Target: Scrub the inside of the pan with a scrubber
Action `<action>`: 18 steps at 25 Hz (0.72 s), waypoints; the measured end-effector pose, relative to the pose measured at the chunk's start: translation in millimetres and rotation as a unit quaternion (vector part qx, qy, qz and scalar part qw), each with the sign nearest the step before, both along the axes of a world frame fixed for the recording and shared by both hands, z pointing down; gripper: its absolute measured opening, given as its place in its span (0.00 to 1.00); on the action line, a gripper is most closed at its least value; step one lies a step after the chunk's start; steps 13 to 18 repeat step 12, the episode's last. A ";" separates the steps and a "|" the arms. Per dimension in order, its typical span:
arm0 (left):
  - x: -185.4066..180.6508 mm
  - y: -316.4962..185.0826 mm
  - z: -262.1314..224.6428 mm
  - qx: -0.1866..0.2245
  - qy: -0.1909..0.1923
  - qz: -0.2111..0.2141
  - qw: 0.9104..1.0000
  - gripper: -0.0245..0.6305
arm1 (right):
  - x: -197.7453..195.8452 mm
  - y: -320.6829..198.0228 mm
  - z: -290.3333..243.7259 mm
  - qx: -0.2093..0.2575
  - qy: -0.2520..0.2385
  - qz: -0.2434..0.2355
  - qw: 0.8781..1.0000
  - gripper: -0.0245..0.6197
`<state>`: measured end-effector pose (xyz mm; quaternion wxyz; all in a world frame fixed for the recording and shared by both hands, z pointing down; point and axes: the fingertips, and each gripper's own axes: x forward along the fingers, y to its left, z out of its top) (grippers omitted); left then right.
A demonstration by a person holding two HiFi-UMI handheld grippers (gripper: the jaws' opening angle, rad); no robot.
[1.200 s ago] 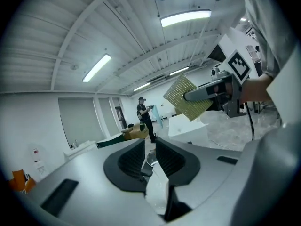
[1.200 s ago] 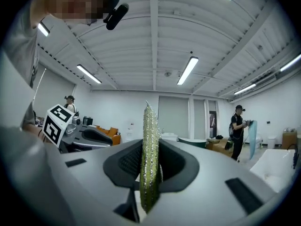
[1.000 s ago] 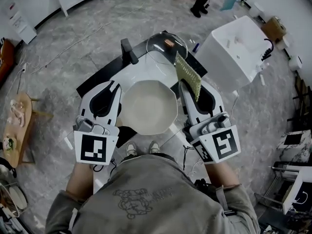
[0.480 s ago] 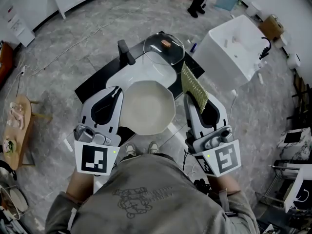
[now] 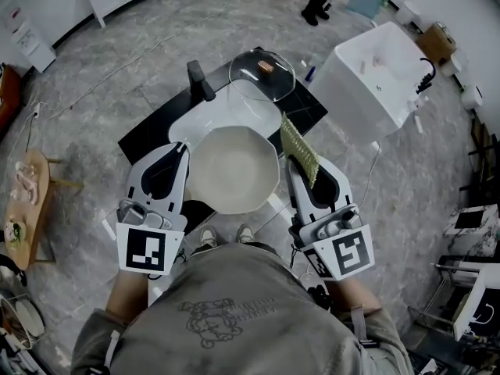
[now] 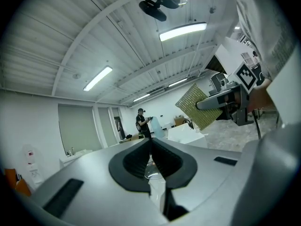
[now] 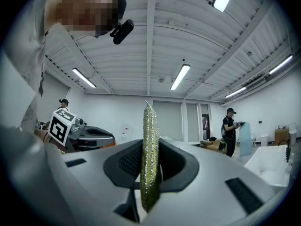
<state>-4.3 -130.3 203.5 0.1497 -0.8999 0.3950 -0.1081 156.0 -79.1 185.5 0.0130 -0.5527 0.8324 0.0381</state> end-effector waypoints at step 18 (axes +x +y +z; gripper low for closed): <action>0.1 0.9 -3.7 0.007 -0.011 -0.003 1.000 0.08 | -2.3 -4.3 -2.6 0.002 -0.008 -0.008 1.000 0.16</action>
